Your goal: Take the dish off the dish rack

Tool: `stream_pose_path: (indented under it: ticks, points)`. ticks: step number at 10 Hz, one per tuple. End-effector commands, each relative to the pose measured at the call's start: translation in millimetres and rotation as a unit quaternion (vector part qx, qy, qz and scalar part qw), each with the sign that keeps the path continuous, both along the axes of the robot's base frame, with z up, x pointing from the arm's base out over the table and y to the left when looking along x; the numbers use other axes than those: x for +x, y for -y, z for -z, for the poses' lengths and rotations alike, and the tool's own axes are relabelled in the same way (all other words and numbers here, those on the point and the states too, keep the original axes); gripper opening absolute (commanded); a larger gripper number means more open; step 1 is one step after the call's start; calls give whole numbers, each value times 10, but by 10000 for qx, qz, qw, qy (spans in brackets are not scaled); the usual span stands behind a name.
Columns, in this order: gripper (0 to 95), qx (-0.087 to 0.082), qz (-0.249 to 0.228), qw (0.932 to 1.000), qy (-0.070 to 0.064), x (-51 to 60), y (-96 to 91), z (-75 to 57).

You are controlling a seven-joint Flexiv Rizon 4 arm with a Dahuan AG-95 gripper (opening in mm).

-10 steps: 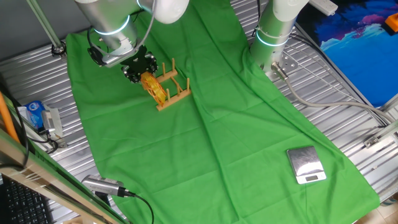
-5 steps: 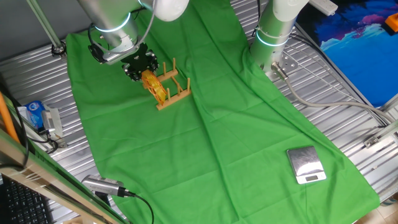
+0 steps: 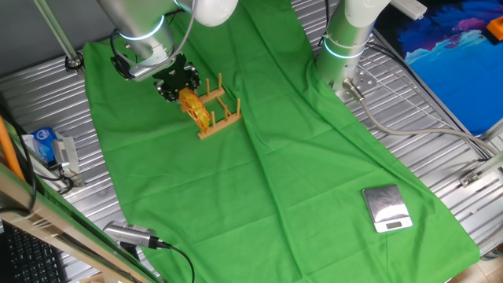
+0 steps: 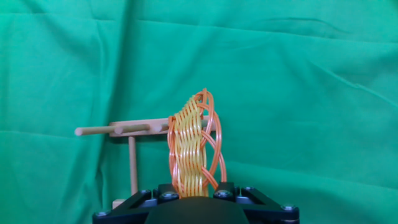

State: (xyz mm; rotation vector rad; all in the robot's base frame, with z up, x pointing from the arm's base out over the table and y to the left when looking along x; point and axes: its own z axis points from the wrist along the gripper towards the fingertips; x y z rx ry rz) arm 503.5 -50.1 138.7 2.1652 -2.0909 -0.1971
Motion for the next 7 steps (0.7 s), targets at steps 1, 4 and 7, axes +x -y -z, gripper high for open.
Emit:
stream_pose_path:
  ticks: [1, 4, 7]
  points:
    - [380, 0, 5, 10000, -13, 5, 2, -12]
    - [380, -3, -15, 10000, -49, 40, 14, -56]
    - [380, -5, -8, 10000, -64, 40, 16, -73]
